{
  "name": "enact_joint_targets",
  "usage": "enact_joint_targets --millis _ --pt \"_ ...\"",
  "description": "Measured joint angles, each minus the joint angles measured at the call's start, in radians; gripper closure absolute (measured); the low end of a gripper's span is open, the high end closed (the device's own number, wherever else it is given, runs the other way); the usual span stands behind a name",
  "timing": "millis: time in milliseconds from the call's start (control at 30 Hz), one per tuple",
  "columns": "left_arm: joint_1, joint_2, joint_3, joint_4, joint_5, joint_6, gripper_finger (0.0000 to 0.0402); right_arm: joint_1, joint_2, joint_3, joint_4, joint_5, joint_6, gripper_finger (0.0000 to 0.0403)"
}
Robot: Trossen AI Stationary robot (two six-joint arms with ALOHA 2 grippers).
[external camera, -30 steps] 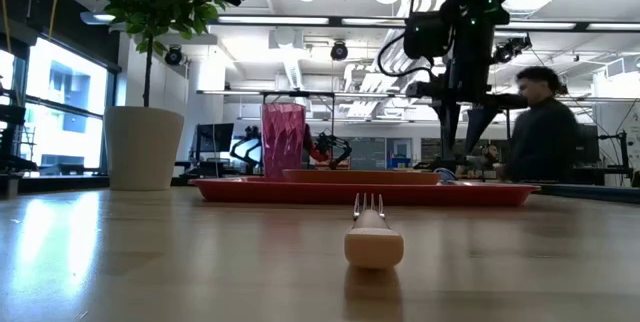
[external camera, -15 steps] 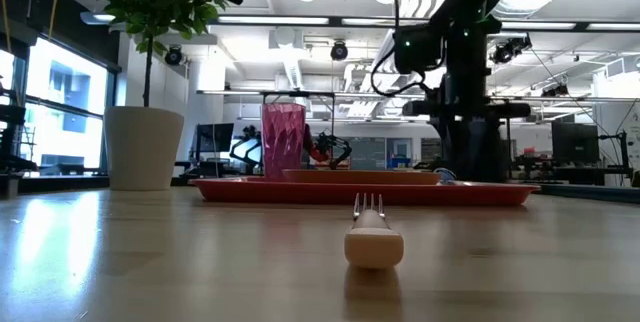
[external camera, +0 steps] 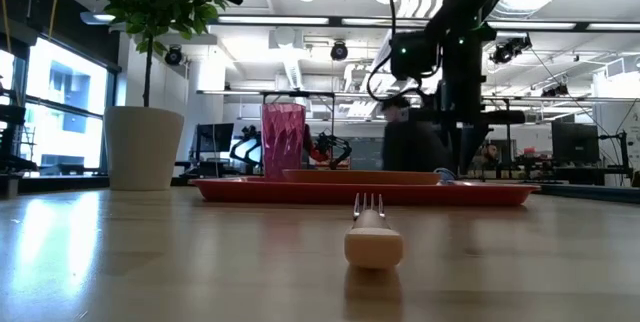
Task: Pick and place plate/cup/fork/spoon on tray
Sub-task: Adjust the yellow spoon on the red tray
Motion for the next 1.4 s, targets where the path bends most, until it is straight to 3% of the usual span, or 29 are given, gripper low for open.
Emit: enact_joint_targets --millis 200,1400 --pt "0.000 0.000 0.000 0.000 -0.001 0.000 0.0298 -0.033 0.049 -0.001 0.022 -0.001 -0.024 0.0379" --pt "0.001 0.000 0.000 0.001 -0.012 0.000 0.0298 -0.103 0.108 -0.001 0.083 -0.075 -0.130 0.0398"
